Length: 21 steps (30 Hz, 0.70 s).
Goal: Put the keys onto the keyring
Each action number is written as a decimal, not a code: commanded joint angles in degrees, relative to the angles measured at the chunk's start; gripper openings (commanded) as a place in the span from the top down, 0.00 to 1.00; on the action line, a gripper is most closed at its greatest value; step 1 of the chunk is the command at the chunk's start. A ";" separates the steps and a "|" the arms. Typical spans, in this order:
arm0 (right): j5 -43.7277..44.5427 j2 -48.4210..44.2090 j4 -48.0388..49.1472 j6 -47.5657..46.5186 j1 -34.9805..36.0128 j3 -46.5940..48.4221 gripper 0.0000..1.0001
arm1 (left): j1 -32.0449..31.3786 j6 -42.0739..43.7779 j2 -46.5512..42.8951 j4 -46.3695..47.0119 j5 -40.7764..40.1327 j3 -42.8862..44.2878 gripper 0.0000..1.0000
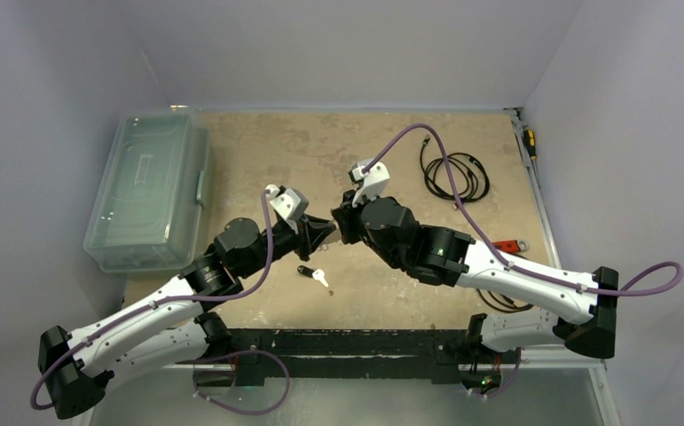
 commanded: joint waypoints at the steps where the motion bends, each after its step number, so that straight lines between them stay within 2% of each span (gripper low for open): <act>1: -0.62 0.26 1.25 1.44 0.57 3.05 1.00 | -0.29 1.58 -0.07 -1.86 0.08 3.10 0.96; 3: -0.43 0.29 1.05 1.51 0.65 3.05 1.00 | -0.39 1.68 0.11 -2.98 0.07 3.46 1.00; 21: -2.09 0.80 1.72 2.26 1.27 0.39 1.00 | -0.55 2.34 -1.15 -4.45 -2.66 3.86 1.00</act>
